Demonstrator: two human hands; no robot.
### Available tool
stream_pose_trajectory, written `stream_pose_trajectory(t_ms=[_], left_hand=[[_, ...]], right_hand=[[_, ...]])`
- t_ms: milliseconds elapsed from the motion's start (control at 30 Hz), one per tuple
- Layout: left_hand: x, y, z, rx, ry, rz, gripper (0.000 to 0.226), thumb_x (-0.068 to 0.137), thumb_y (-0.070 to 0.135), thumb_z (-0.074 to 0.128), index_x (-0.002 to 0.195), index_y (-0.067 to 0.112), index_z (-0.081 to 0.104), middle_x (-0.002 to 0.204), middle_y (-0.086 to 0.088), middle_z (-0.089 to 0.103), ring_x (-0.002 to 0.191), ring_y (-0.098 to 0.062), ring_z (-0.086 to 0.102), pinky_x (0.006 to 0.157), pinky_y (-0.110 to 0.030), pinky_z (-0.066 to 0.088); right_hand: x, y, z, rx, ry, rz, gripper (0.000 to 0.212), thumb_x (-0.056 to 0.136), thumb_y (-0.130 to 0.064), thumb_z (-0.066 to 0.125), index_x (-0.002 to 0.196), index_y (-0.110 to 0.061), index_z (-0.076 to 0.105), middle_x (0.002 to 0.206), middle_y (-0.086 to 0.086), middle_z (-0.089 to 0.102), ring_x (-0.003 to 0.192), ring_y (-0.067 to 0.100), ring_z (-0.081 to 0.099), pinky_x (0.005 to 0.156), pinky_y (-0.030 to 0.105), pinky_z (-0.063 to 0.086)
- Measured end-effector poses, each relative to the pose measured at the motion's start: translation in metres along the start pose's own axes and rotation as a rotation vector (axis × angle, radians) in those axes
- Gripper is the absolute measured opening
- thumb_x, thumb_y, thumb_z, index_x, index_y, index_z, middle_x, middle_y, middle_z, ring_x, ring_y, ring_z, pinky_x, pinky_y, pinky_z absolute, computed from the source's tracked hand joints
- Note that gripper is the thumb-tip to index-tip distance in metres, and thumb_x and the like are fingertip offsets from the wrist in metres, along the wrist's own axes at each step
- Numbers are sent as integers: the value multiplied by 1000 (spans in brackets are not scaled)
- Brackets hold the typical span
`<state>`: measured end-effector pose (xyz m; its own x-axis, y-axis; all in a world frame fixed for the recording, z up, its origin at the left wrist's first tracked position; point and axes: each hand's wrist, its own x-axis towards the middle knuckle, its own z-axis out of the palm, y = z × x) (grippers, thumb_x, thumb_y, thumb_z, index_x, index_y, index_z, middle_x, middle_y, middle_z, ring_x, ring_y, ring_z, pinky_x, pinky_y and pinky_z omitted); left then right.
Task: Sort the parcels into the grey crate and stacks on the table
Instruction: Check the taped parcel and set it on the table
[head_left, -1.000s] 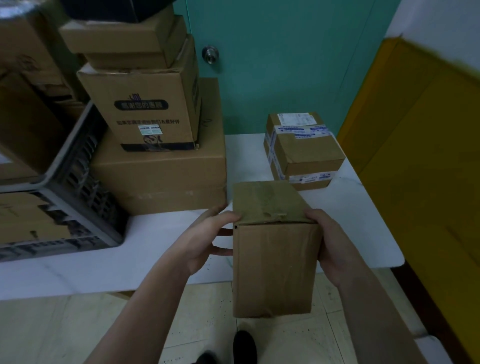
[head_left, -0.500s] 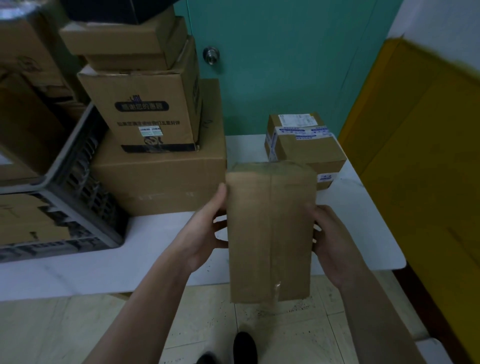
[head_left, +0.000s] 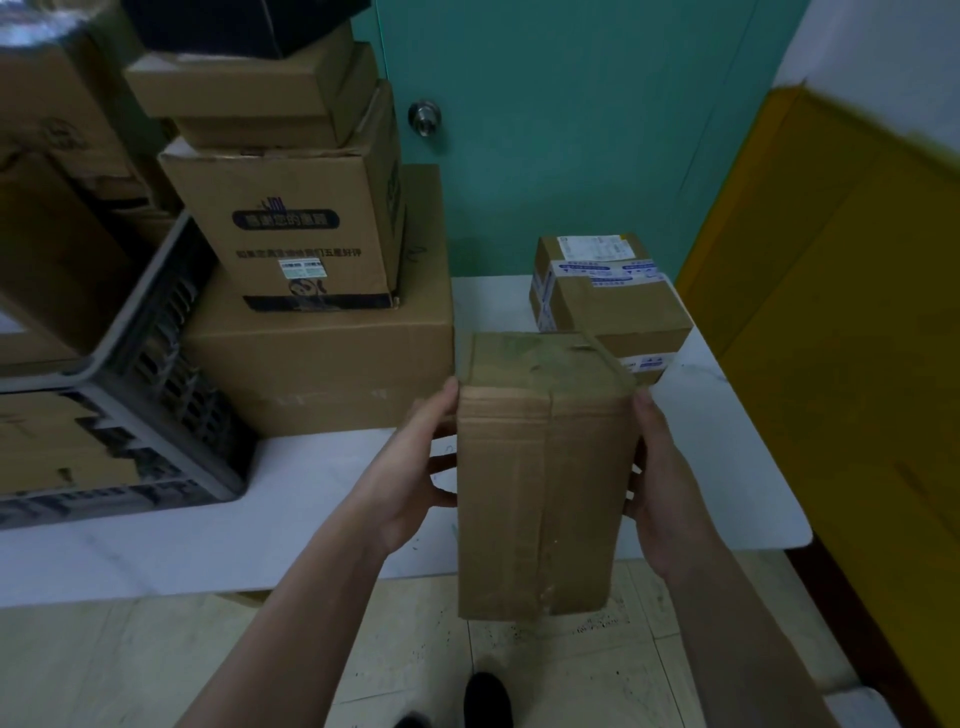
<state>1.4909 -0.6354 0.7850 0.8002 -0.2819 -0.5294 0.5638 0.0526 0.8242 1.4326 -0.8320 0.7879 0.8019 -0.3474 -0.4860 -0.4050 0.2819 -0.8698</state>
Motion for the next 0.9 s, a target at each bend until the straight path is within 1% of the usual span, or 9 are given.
stream_pose_trajectory(t_ms=[67,133,300,433,500,600,667,733,900], left_hand=[[-1,0,3,19,4,-17,68,80,68,53,129,22,61,123,-4,66,109,-28,63,83,-51,55],[0,1,4,39,19,-41,59,89,69,47,128,28,62,122,-4,67,111,-29,63,90,-54,54],[3,5,5,87,39,-78,63,88,74,43,130,30,60,122,-4,66,114,-31,62,97,-61,49],[4,7,4,83,42,-86,62,88,74,43,125,29,63,121,-6,66,114,-34,62,97,-63,49],[5,8,5,70,38,-96,61,88,74,44,116,25,66,120,-8,67,113,-36,63,97,-64,48],[4,10,4,13,62,-114,72,83,77,48,109,13,67,109,-11,70,107,-36,66,94,-62,50],[4,11,4,11,72,-95,69,83,73,54,108,11,70,99,-9,72,100,-33,67,90,-59,53],[3,12,7,39,72,-63,48,88,58,60,109,17,72,104,-7,73,102,-31,67,93,-58,53],[0,11,10,34,48,-17,26,87,28,68,109,14,71,109,-12,73,101,-29,66,92,-50,52]], right_hand=[[2,-1,0,-31,13,44,85,72,-77,45,142,-29,48,124,-4,56,121,23,53,109,53,40],[2,-3,0,-84,11,70,84,78,-78,42,144,-26,47,122,-2,57,116,24,56,105,52,43],[5,-5,0,-152,18,78,103,59,-87,41,142,-26,48,134,2,58,117,25,56,105,52,44],[8,-6,0,-154,1,80,103,61,-88,42,144,-27,47,135,3,58,119,25,56,105,53,44],[8,-6,-1,-139,4,84,100,66,-87,44,144,-26,48,135,3,59,119,25,56,106,54,43],[11,-6,-5,-133,21,105,110,56,-93,41,141,-23,52,135,3,58,122,25,55,107,52,42],[8,-8,-6,-160,15,78,81,73,-86,35,113,-22,65,116,2,66,108,21,60,95,45,47],[8,-9,-6,-168,-2,36,54,87,-75,36,96,-30,64,100,-2,68,99,18,62,83,40,48],[12,-9,-9,-150,-37,-29,31,95,-53,49,104,-28,65,103,-2,68,96,18,63,75,37,48]])
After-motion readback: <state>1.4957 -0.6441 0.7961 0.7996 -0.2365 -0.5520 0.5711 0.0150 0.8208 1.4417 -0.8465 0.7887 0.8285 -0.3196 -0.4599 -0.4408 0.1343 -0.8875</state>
